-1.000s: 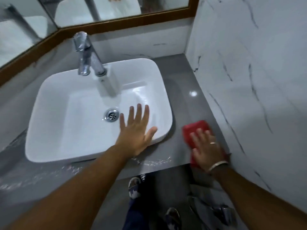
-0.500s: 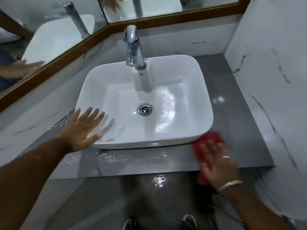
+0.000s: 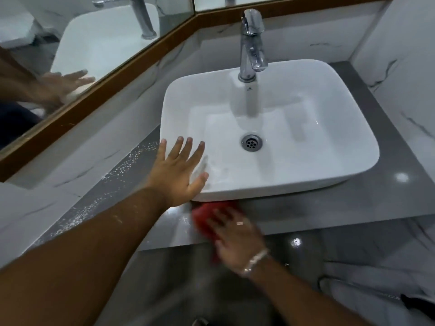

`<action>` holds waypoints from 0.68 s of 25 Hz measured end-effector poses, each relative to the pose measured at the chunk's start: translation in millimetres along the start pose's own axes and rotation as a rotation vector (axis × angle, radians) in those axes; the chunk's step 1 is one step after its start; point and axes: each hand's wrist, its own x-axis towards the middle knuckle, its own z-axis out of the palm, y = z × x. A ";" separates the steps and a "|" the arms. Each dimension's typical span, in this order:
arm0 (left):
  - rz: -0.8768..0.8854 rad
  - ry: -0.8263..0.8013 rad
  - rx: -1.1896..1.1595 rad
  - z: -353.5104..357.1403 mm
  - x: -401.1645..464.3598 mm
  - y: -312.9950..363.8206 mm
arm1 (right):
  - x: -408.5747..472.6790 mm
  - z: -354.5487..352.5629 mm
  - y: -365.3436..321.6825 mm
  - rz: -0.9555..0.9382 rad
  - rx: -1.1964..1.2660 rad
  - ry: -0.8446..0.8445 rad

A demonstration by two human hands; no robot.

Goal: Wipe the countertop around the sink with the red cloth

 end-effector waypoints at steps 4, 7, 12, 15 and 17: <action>0.025 0.066 -0.012 4.2 0.5 -0.5 | -71.0 -38.3 164.9 0.583 -0.080 0.095; 0.047 0.085 -0.011 6.3 2.0 -2.7 | -37.3 -29.6 119.3 0.939 0.154 0.307; 0.066 0.082 -0.001 4.7 -0.2 -3.2 | 36.2 17.3 -105.2 0.133 0.143 -0.010; 0.066 0.064 -0.009 3.1 -0.8 -3.7 | 13.9 20.4 -55.4 -0.150 0.044 -0.099; 0.060 0.063 -0.007 3.6 -1.0 -4.3 | -26.8 -4.0 41.2 0.085 -0.025 -0.005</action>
